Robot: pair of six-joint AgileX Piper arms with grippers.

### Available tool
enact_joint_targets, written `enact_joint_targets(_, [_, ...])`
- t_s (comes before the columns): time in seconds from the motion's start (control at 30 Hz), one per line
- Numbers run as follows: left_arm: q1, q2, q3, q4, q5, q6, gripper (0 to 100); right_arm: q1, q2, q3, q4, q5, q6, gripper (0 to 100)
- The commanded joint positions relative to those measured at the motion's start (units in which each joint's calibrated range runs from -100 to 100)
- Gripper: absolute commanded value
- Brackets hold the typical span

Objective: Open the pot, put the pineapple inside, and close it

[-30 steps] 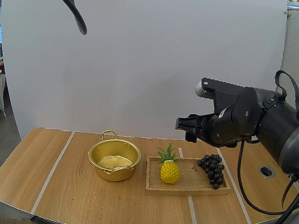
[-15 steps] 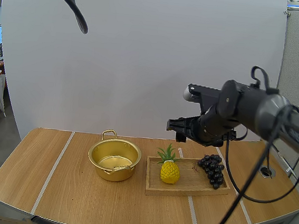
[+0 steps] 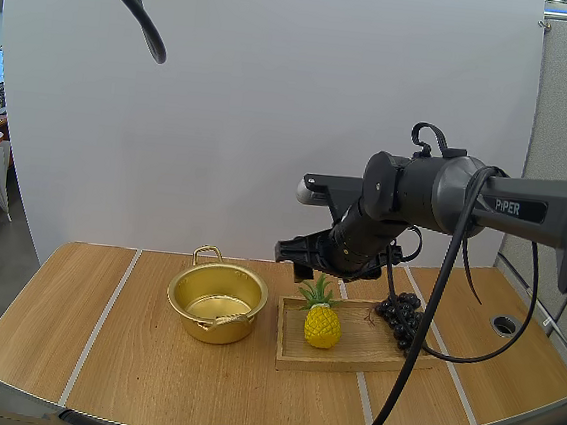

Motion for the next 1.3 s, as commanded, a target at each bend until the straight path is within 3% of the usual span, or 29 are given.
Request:
enact_joint_targets(0.0, [-0.2, -0.5, -0.5, 0.8, -1.3, -0.7, 0, 0.1, 1.7, -0.6, -0.8, -1.7, -0.4, 100])
enact_joint_targets(0.5, [-0.2, -0.5, -0.5, 0.8, -1.3, -0.7, 0, -2.0, 14.6, -0.6, -0.5, -5.8, 1.5, 100])
enact_joint_targets(1.27, [-0.2, -0.5, -0.5, 0.8, -1.3, -0.7, 0, -2.0, 21.8, -0.7, 0.0, -13.0, 1.5, 100])
